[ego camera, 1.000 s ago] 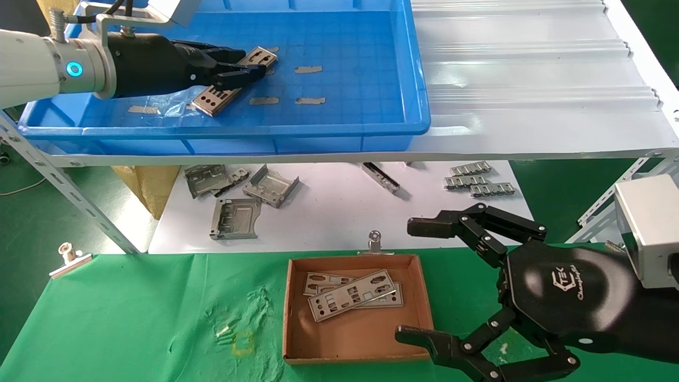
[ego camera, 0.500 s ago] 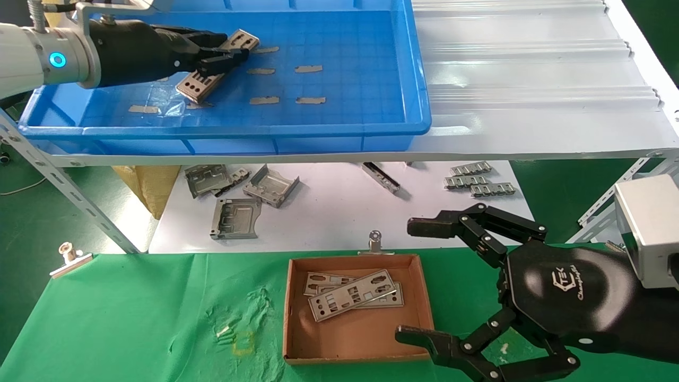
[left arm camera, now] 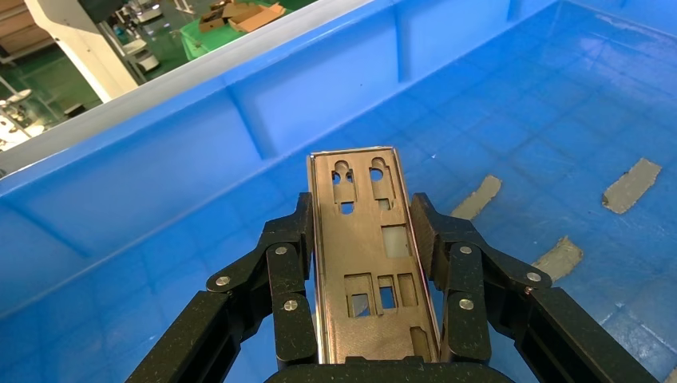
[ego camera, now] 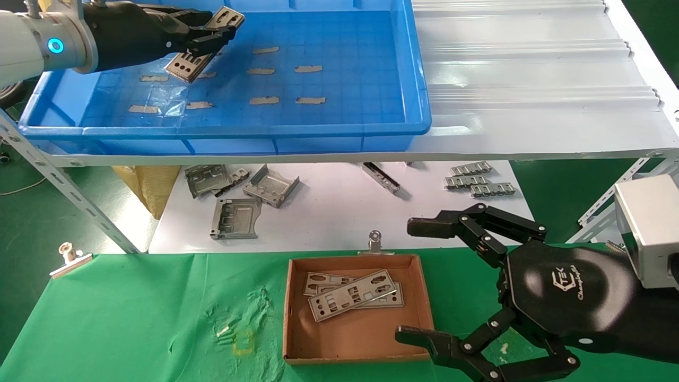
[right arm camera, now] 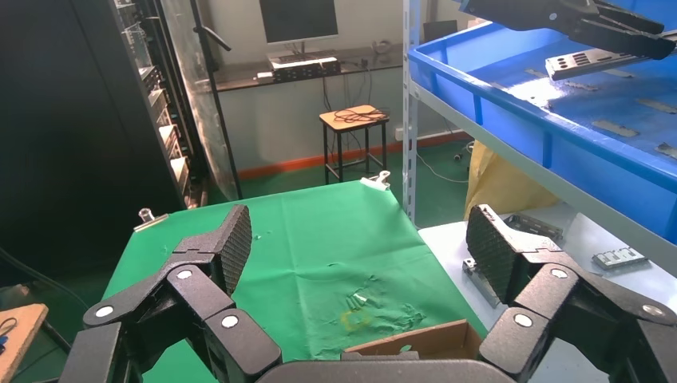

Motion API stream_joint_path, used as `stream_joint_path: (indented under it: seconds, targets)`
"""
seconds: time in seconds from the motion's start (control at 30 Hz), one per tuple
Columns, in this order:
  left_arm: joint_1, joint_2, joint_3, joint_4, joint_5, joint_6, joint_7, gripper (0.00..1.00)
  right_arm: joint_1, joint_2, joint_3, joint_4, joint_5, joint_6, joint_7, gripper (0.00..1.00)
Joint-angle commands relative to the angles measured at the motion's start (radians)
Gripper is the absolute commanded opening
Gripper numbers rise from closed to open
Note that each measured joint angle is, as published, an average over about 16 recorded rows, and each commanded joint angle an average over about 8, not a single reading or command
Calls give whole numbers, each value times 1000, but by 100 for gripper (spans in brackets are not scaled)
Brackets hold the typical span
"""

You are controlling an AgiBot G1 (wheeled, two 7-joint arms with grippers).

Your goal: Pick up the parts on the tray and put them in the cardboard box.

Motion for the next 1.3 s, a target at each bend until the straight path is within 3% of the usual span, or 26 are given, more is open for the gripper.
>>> stream_joint_path:
  seconds: [0.03,0.1,0.13,0.37,0.4,0.43,0.97,1.23,1.3]
  targets:
    - [3,3,0,0,0,-2,4,0,0,0,0,0,0,0,0,100]
    - [8,11,-3,-2,-5,-1,8,0,0,0,0,0,0,0,0,100]
    - [10,15,-5,-3,-7,-1,11,6,0,0,0,0,0,0,0,100]
    - [23,36,-9,0,-13,-15,26,93,0,0,0,0,0,0,0,100]
    - [24,38,-9,1,-13,-19,27,99,0,0,0,0,0,0,0,100]
    - [25,39,-9,3,-13,-23,28,100,0,0,0,0,0,0,0,100]
    - [24,49,-9,14,-13,-41,21,100,0,0,0,0,0,0,0,100]
    - [25,46,-9,17,-13,-48,18,2,0,0,0,0,0,0,0,100]
    - [26,46,-9,18,-13,-50,17,0,0,0,0,0,0,0,0,100]
